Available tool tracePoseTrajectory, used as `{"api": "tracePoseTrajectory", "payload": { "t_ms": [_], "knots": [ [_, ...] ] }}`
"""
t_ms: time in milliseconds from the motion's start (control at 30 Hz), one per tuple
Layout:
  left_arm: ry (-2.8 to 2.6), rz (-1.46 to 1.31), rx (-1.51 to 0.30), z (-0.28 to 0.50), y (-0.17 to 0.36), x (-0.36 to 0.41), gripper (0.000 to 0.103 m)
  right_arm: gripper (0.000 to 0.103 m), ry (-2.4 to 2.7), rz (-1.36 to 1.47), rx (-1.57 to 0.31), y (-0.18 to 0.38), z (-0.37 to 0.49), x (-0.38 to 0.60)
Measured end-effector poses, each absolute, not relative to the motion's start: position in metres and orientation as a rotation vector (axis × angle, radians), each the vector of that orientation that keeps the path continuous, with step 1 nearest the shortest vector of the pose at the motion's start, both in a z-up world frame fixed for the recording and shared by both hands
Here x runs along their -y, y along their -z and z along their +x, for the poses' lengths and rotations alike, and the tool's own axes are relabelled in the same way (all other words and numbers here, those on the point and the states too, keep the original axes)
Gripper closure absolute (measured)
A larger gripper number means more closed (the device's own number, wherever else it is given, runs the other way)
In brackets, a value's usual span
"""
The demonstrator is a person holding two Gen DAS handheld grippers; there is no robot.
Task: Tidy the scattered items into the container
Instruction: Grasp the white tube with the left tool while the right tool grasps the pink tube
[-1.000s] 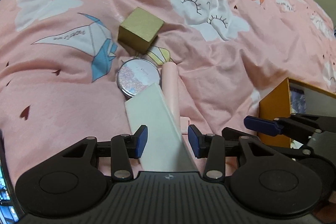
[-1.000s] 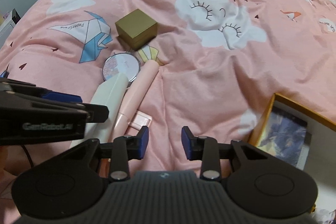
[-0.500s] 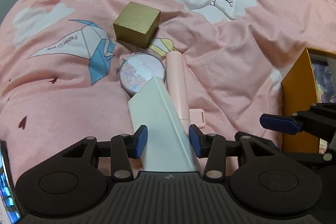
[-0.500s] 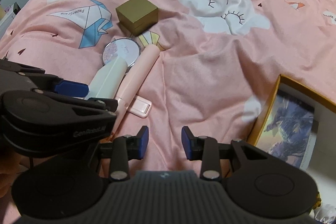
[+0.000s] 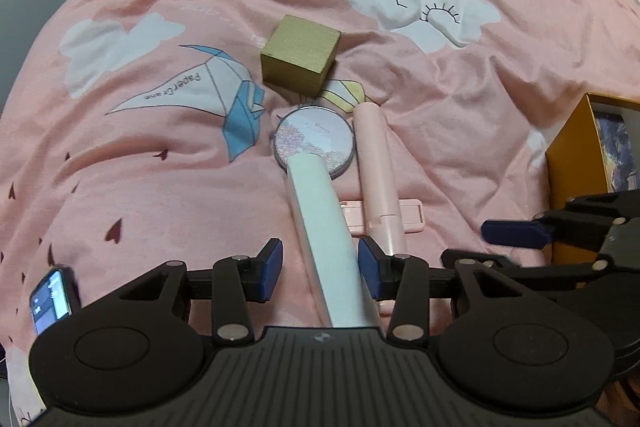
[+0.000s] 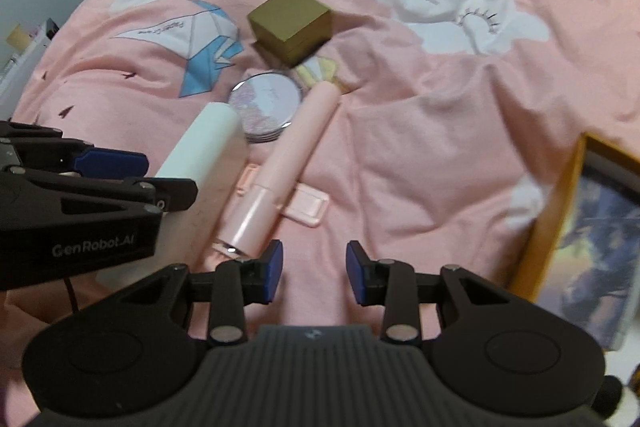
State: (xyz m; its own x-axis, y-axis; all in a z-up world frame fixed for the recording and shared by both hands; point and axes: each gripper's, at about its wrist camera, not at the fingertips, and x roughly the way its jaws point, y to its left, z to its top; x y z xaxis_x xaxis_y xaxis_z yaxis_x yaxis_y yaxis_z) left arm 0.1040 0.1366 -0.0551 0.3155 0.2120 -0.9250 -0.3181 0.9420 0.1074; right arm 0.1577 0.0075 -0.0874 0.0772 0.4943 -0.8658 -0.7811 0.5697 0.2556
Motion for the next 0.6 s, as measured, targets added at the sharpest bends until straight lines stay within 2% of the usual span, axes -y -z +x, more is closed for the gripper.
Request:
{"api": "tracePoseTrajectory", "payload": {
  "t_ms": [267, 400, 467, 600],
  "knots": [
    [-0.328, -0.242, -1.210, 0.098, 0.057, -0.158, 0.056, 0.074, -1.131, -0.287, -1.162, 0.089, 0.135, -0.032],
    [-0.326, -0.265, -1.218, 0.099, 0.058, -0.162, 0.056, 0.082, -1.146, -0.310, -1.143, 0.089, 0.126, -0.040],
    [-0.331, -0.261, -1.226, 0.099, 0.058, -0.163, 0.056, 0.089, -1.156, -0.294, -1.140, 0.087, 0.125, -0.041],
    [-0.324, -0.261, -1.283, 0.105, 0.069, -0.163, 0.057, 0.090, -1.176, -0.256, -1.133, 0.084, 0.126, -0.042]
  ]
}}
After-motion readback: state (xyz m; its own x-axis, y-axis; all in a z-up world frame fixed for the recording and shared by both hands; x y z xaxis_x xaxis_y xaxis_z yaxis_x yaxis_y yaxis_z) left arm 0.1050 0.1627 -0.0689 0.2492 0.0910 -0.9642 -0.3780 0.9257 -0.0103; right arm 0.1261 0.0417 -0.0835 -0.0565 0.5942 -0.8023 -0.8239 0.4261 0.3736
